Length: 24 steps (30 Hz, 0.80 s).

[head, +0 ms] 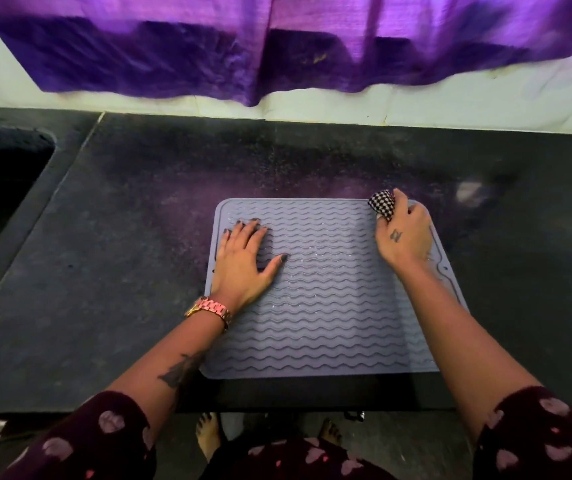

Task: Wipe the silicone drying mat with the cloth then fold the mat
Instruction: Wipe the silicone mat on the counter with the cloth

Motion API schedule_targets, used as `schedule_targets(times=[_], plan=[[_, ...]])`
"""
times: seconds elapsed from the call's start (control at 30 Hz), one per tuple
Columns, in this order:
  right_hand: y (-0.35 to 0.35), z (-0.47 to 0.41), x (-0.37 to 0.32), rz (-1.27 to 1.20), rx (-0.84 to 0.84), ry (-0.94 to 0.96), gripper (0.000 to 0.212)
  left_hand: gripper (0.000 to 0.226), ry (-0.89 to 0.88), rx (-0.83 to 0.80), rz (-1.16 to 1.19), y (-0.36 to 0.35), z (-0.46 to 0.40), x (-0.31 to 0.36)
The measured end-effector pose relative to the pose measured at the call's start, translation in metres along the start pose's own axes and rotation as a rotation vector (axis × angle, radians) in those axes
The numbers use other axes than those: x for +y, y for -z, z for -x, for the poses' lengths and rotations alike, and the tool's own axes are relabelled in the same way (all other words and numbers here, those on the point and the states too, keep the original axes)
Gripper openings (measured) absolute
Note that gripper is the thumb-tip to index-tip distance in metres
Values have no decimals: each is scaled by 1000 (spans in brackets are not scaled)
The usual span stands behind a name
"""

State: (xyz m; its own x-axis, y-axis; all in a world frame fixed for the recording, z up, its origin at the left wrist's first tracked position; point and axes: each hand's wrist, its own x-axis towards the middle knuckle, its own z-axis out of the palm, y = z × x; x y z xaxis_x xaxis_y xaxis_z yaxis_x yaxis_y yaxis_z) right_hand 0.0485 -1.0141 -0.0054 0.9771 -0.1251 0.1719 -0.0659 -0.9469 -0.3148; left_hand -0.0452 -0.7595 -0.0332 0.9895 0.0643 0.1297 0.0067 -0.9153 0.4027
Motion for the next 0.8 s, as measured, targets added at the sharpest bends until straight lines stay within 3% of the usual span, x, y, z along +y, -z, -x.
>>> schedule_targets(times=[0.17,0.33,0.4,0.53,0.63,0.73,0.8], plan=[[-18,29,-28,191,-82,27,61,67,-68,-24,-77,10,-4,-20],[-8,11,-33,63,-170,-41,58,74,6,-8,-202,29,-1,-58],[-10,17,-47,-4,-142,-42,58,76,27,-22,-198,29,2,-64],[-25,33,-65,157,-129,32,65,76,12,-13,-182,27,1,-63],[-22,22,-64,61,-183,-14,66,71,19,-3,-174,26,0,-63],[-24,21,-72,-71,-130,-15,59,76,20,12,-161,27,1,-63],[-31,32,-84,12,-94,40,59,77,26,14,-155,27,0,-63]])
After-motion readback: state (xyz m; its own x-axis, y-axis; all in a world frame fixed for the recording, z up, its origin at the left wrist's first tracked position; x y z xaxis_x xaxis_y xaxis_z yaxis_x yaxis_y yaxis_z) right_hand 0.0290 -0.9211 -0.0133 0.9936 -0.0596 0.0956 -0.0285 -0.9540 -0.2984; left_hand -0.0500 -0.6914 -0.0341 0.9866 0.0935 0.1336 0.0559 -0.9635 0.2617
